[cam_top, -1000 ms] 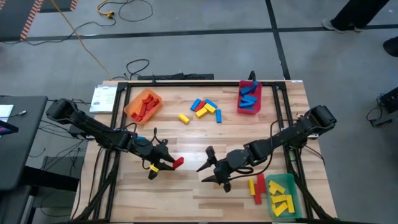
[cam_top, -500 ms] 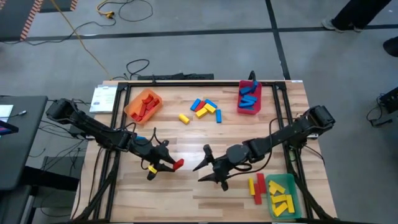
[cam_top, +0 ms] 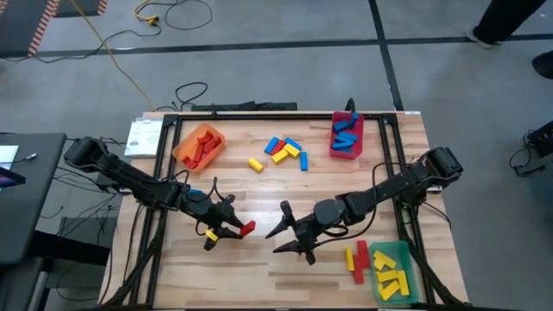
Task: Sort blocks
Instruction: Put the red block into the orange bin
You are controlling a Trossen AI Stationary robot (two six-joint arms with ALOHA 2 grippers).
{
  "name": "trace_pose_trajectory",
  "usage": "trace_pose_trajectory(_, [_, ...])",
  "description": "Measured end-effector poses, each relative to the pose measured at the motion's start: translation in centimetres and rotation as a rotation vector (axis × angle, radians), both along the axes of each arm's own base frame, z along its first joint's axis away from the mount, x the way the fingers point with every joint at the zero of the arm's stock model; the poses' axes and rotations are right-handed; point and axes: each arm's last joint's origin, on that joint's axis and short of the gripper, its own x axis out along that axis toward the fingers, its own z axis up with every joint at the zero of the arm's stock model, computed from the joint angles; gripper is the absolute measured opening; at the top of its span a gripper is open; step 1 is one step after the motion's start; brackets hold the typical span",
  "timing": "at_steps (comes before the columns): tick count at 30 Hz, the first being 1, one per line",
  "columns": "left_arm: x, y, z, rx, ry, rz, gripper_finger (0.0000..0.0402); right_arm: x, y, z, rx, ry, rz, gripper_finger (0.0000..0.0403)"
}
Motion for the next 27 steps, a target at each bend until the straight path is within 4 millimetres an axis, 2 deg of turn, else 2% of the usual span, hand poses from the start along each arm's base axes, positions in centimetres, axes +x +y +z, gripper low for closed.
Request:
trace_pose_trajectory(9, [0.0,0.0,0.0,-0.002,0.0,-0.005,0.0131,0.2,-0.3,0.3,0.007,-0.043,0.02,0.0218])
trace_pose_trajectory(15, [0.0,-0.1,0.2,-0.016,-0.015,-0.025,0.0131,1.6,-0.2,-1.4,0.041,-0.065,0.068,0.0218])
trace_pose_trajectory(22, [0.0,-0.3,0.2,-0.046,-0.011,-0.084,0.0131,3.6,0.2,-1.4,0.006,-0.081,0.085,0.0218])
trace_pose_trajectory(27, [0.0,-0.4,0.3,-0.062,-0.016,-0.12,0.0131,5.4,-0.1,-1.7,-0.013,-0.031,0.081,0.0218])
